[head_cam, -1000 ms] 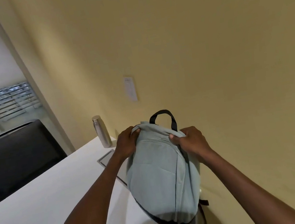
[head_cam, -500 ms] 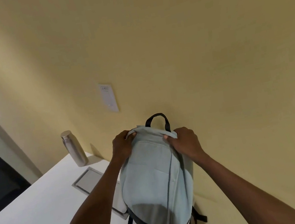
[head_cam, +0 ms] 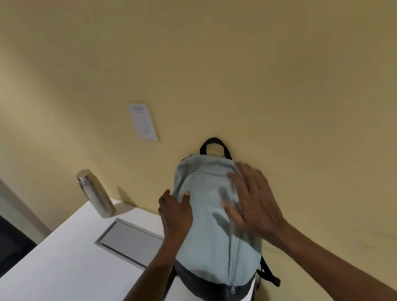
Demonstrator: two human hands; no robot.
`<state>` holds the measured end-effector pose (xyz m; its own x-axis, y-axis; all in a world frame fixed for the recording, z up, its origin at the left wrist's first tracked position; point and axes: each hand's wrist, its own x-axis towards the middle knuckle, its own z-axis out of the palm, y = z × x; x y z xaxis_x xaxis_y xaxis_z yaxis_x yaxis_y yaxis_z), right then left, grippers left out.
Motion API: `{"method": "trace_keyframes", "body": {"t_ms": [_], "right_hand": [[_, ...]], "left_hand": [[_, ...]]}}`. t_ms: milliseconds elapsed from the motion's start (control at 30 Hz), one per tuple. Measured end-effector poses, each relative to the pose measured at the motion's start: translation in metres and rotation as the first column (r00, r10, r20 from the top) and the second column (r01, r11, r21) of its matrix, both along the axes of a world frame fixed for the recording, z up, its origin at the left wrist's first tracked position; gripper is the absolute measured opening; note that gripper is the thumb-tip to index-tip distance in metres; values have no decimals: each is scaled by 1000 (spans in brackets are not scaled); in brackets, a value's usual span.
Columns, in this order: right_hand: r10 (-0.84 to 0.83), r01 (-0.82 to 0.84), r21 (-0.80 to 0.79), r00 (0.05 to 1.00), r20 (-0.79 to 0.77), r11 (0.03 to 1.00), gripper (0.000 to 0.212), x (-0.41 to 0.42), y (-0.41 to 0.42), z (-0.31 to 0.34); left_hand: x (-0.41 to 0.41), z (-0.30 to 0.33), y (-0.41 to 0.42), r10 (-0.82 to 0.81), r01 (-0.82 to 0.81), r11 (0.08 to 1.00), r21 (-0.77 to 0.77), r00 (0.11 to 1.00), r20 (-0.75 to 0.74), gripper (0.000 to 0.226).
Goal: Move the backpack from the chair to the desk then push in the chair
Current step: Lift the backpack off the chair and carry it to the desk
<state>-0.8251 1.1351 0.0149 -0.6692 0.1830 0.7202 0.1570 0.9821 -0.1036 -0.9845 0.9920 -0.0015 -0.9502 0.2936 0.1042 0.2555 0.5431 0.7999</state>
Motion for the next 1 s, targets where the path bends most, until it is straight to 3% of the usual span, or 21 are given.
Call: {"method": "trace_keyframes", "body": {"t_ms": [67, 133, 167, 233, 300, 333, 433, 567, 700, 800, 1000], "right_hand": [[210, -225, 122, 970, 124, 967, 71, 20, -14, -37], [317, -414, 215, 872, 373, 885, 70, 38, -25, -74], [312, -461, 233, 821, 478, 857, 71, 46, -27, -89], [256, -488, 265, 760, 597, 832, 69, 54, -21, -107], [140, -452, 339, 745, 652, 825, 62, 53, -13, -106], [78, -414, 360, 739, 669, 836, 61, 49, -10, -103], [-83, -280, 369, 689, 720, 886, 66, 35, -11, -92], [-148, -167, 327, 644, 751, 930, 78, 32, -10, -87], [-148, -146, 297, 617, 773, 944, 76, 38, -17, -83], [-141, -129, 274, 612, 778, 953, 75, 45, -24, -78], [-80, -15, 135, 737, 671, 991, 65, 54, -33, -63]], "left_hand": [[14, -20, -5, 54, -50, 997, -52, 996, 72, 80], [27, -31, -3, 184, -167, 982, -89, 950, 252, 90], [31, -30, 1, 277, -255, 961, -107, 880, 386, 96], [38, -18, 10, 374, -401, 908, -117, 655, 656, 108], [43, -12, 18, 304, -457, 888, -47, 508, 806, 114], [45, -14, 20, 247, -438, 899, 1, 509, 824, 111], [46, -26, 16, 75, -298, 942, 157, 639, 765, 93], [46, -29, 10, -74, -172, 948, 267, 698, 712, 78], [51, -32, 3, -27, -140, 973, 183, 719, 694, 75], [54, -31, -1, 29, -87, 994, 70, 805, 593, 73], [71, -25, -1, 31, -18, 999, -36, 909, 416, 71]]}}
